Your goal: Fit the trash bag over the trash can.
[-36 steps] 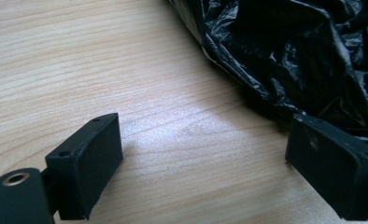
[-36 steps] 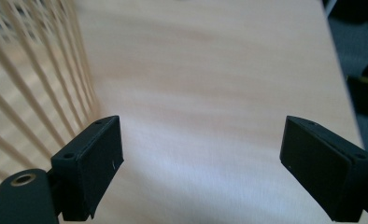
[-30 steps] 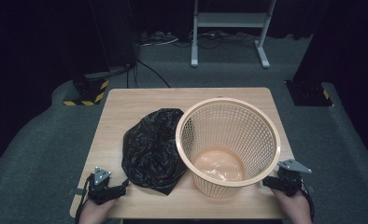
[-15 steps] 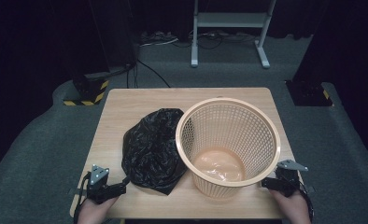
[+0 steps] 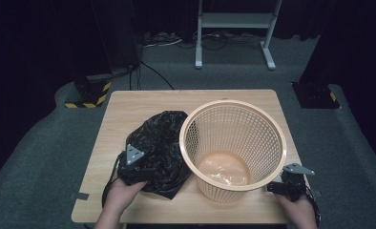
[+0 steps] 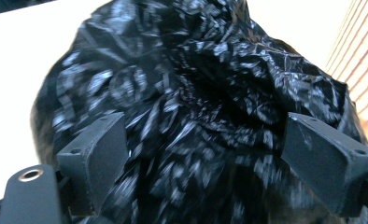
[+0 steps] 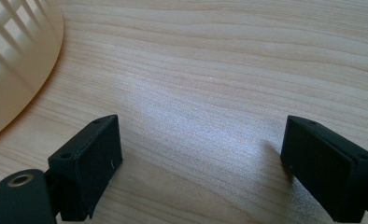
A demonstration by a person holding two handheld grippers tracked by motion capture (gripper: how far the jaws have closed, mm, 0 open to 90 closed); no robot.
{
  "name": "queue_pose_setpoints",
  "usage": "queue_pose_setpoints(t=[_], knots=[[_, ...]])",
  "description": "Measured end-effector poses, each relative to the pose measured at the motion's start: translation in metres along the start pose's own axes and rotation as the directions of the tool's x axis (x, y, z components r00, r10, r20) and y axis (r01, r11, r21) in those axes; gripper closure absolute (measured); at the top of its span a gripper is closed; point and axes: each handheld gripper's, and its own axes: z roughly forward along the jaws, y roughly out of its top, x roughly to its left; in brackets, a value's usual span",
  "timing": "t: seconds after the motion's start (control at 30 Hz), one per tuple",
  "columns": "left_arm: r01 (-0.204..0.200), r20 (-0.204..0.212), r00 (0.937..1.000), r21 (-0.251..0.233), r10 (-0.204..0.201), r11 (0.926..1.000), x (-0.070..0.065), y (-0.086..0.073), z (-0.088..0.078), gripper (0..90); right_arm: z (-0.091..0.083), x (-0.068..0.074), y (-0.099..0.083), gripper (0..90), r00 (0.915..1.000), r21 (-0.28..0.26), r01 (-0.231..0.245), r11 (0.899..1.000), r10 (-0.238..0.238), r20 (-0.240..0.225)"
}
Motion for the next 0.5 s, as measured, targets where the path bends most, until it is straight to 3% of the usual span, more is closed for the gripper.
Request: queue_pose_setpoints(t=[0.1, 0.23, 0.33, 0.5], knots=[[-0.041, 0.007, 0.9992, 0.063, 0.04, 0.9972, -0.006, 0.003, 0.022, 15.1, 0.0, 0.0, 0.0, 11.9, 1.0, 0.0, 0.0, 1.0, 0.0, -0.004], [-0.053, 0.019, 0.9985, 0.147, 0.051, 0.9877, -0.008, -0.006, 0.041, 17.2, 0.0, 0.001, 0.0, 12.0, 1.0, 0.0, 0.003, 1.0, -0.003, -0.007], [-0.068, 0.03, 0.9975, 0.172, 0.064, 0.9828, -0.011, -0.016, 0.043, 18.9, 0.0, 0.001, 0.0, 12.0, 1.0, 0.0, 0.003, 1.0, -0.003, -0.007], [-0.067, 0.022, 0.9977, 0.187, 0.064, 0.9801, -0.013, -0.034, 0.029, 19.6, 0.0, 0.001, 0.0, 12.1, 1.0, -0.001, 0.004, 1.0, -0.004, -0.009]])
